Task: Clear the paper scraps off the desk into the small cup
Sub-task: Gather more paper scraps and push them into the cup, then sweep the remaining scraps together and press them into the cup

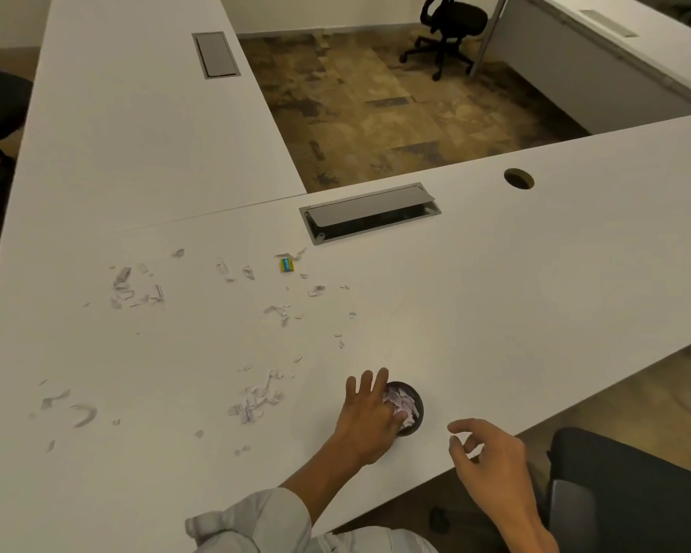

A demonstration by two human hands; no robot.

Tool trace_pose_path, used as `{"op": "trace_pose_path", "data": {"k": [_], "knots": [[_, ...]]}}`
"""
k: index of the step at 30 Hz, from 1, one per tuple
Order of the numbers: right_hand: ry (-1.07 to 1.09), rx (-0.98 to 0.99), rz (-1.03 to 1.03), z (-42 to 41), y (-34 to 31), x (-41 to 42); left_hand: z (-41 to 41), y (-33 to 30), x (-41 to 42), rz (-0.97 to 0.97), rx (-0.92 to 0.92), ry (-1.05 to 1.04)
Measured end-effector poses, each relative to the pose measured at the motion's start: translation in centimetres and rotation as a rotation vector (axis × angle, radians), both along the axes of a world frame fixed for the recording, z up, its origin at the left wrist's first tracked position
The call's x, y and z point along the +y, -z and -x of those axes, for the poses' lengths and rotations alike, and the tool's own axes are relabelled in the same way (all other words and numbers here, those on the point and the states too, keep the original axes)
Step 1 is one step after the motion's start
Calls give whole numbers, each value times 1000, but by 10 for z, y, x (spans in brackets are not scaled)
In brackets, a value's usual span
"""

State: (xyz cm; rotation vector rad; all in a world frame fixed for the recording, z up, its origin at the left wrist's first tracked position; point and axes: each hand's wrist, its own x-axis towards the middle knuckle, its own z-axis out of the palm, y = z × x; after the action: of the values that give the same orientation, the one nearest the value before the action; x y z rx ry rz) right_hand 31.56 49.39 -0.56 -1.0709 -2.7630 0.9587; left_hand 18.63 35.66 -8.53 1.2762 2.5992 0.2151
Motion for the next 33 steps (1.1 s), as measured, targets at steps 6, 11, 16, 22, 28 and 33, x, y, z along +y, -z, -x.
{"op": "trace_pose_path", "data": {"k": [6, 11, 16, 22, 28, 33], "knots": [[-15, 45, -10, 7, -7, 2, 13, -13, -6, -153, -107, -100], [-48, 165, 46, 32, -15, -9, 35, -11, -54, -464, 0, -260], [-149, 228, 289, 84, -14, -36, 49, 15, -139, -345, -52, -569], [-244, -41, 333, 173, 17, -55, 35, 47, -254, -122, -124, -916], [-464, -606, 139, 201, 89, -117, 27, 61, -323, -28, -143, -1115], [-323, -617, 108, 175, 127, -176, 32, 66, -351, -6, -184, -1162]]}}
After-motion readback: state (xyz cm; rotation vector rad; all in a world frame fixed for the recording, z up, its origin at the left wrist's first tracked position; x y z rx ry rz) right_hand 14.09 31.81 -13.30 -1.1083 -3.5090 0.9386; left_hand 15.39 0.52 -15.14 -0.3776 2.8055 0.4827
